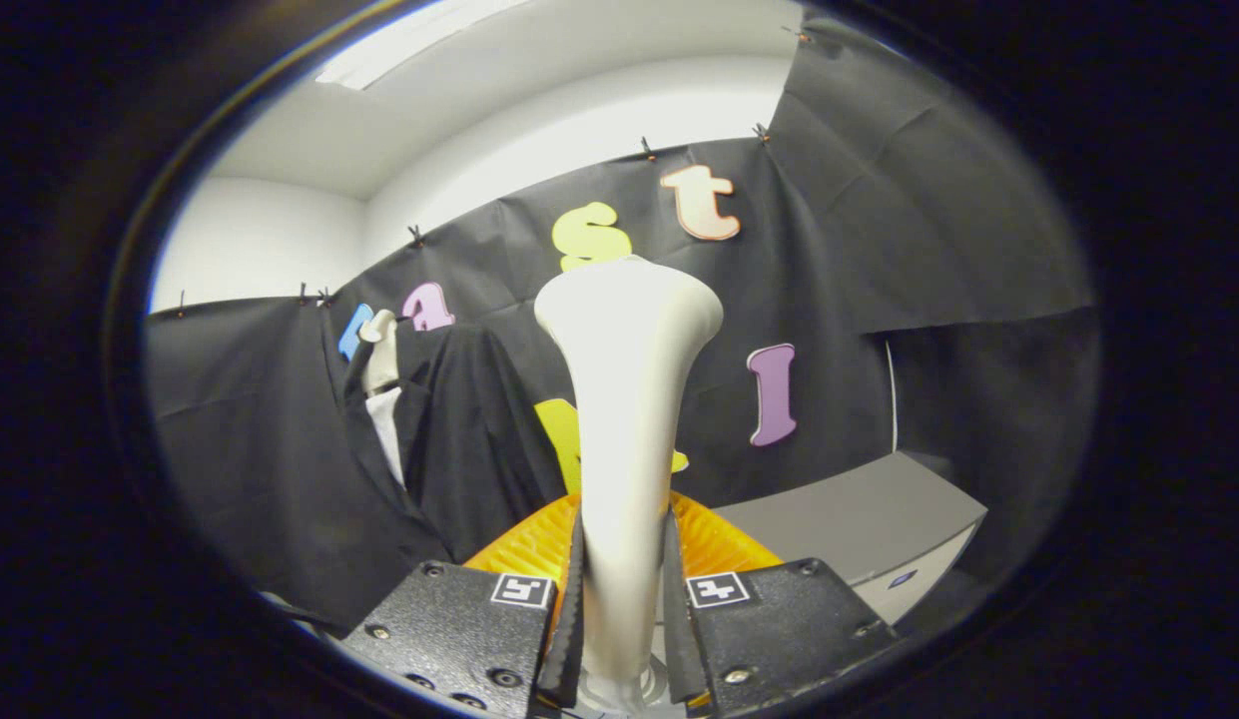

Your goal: Iron the clothes twice with a garment steamer, once on the left side and once on the right side.

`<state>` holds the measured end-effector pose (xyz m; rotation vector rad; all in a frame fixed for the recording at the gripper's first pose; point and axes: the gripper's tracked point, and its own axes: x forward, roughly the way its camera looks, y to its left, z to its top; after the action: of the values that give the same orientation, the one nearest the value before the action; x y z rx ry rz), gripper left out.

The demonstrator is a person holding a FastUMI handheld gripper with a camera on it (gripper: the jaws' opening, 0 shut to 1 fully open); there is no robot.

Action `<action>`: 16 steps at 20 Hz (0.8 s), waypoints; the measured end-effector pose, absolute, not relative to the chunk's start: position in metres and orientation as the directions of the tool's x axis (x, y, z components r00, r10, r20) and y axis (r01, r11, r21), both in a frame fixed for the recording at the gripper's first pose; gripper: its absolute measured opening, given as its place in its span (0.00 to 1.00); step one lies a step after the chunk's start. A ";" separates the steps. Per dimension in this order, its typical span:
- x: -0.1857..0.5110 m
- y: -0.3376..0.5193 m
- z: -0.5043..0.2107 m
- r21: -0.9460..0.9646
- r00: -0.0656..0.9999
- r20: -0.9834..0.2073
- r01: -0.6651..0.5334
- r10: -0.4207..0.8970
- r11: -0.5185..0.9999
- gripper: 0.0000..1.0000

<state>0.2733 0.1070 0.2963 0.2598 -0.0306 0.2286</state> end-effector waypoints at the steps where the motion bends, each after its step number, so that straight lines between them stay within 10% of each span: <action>1: 0.271 0.121 0.303 0.243 0.971 0.068 -0.240 0.231 0.940 0.36; 16: 0.290 0.314 0.361 0.099 0.935 0.095 -0.350 0.342 0.931 0.36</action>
<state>0.2904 0.3143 0.3605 0.1155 -0.0764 0.3546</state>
